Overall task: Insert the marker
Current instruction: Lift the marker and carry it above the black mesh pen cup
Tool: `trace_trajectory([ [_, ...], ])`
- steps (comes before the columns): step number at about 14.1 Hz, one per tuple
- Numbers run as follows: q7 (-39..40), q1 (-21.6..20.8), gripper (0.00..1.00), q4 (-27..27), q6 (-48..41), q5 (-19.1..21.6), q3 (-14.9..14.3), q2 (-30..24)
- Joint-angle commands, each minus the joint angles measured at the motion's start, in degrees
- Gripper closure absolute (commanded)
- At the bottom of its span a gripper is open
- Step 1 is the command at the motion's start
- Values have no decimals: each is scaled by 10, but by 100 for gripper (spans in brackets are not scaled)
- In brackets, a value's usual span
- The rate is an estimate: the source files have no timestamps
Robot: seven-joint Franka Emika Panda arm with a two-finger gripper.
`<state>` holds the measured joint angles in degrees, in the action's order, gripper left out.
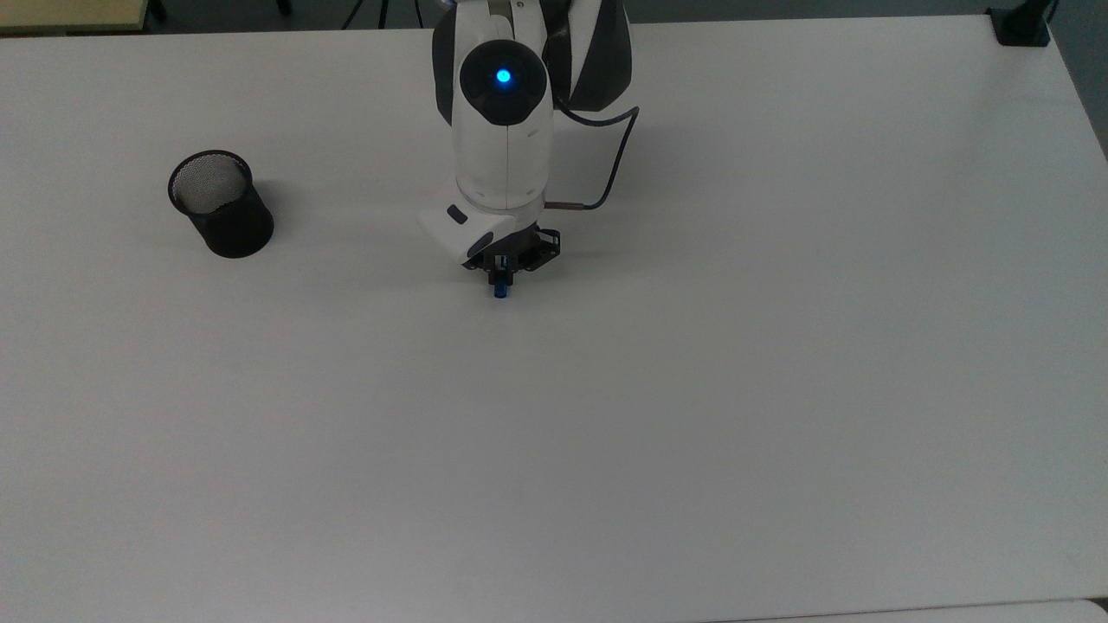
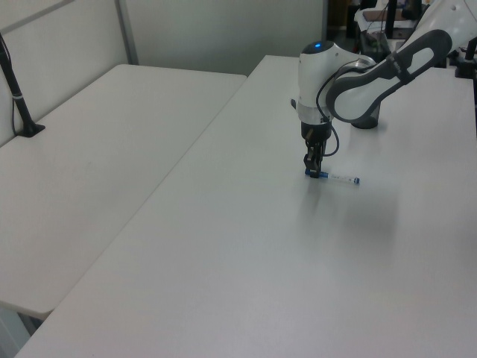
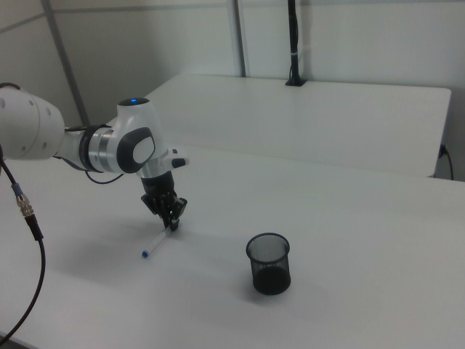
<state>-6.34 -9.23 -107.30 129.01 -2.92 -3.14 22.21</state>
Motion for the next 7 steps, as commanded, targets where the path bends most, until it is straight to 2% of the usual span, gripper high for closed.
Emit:
trace_trajectory([
  [1, -15, 9, 100, -6, 10, -10, -1, -32],
  [5, -4, 78, 100, -14, 3, -9, -1, -140],
  [7, 32, 112, 100, -33, 12, -9, 0, -178],
])
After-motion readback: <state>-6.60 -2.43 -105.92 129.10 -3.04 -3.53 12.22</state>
